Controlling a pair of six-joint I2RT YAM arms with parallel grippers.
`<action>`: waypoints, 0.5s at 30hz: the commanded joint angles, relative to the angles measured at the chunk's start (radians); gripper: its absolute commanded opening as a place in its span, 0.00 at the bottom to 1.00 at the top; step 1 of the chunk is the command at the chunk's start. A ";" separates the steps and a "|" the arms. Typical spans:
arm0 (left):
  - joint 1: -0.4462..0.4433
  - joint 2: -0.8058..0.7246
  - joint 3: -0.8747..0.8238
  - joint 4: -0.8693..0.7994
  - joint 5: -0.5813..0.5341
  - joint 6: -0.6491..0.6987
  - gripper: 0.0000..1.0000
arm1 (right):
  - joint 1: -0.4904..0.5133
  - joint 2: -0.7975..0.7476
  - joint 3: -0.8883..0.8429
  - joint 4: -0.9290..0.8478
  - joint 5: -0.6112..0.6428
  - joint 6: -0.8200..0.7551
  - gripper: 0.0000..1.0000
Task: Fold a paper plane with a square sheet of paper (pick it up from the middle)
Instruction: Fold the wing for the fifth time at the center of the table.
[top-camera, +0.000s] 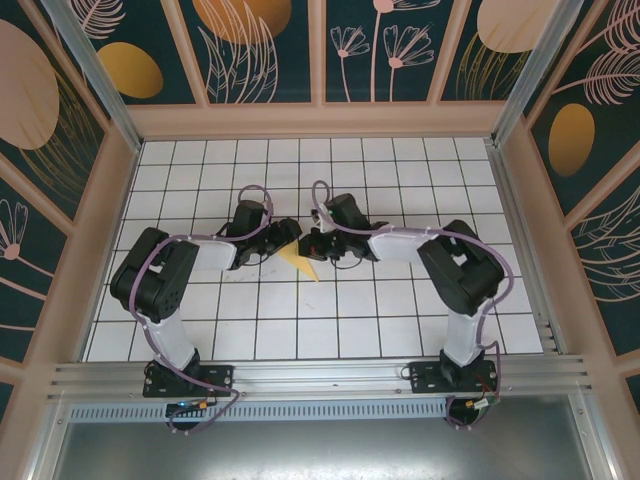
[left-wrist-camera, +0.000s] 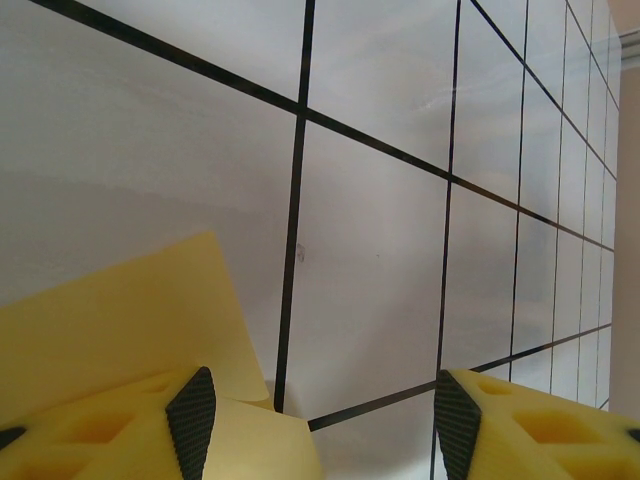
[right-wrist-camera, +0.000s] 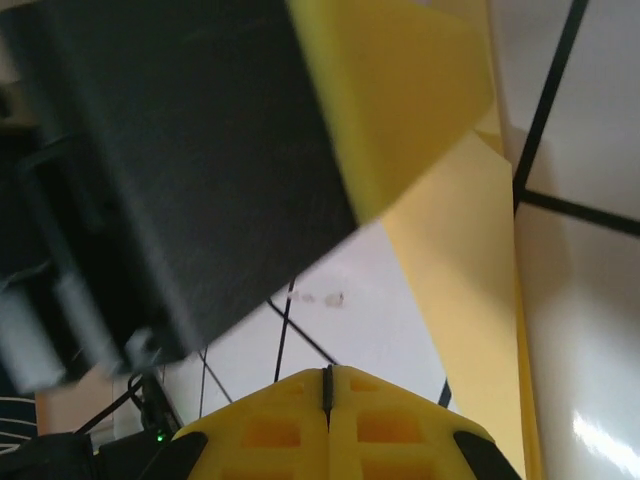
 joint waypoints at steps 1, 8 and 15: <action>0.003 0.025 -0.030 -0.107 0.023 0.011 0.63 | 0.006 0.068 0.033 -0.062 -0.001 -0.022 0.00; 0.003 0.024 -0.036 -0.109 0.012 0.005 0.63 | 0.014 0.154 0.058 -0.162 0.041 -0.060 0.00; 0.008 -0.006 -0.002 -0.217 -0.145 0.058 0.64 | 0.033 0.158 0.008 -0.282 0.107 -0.115 0.00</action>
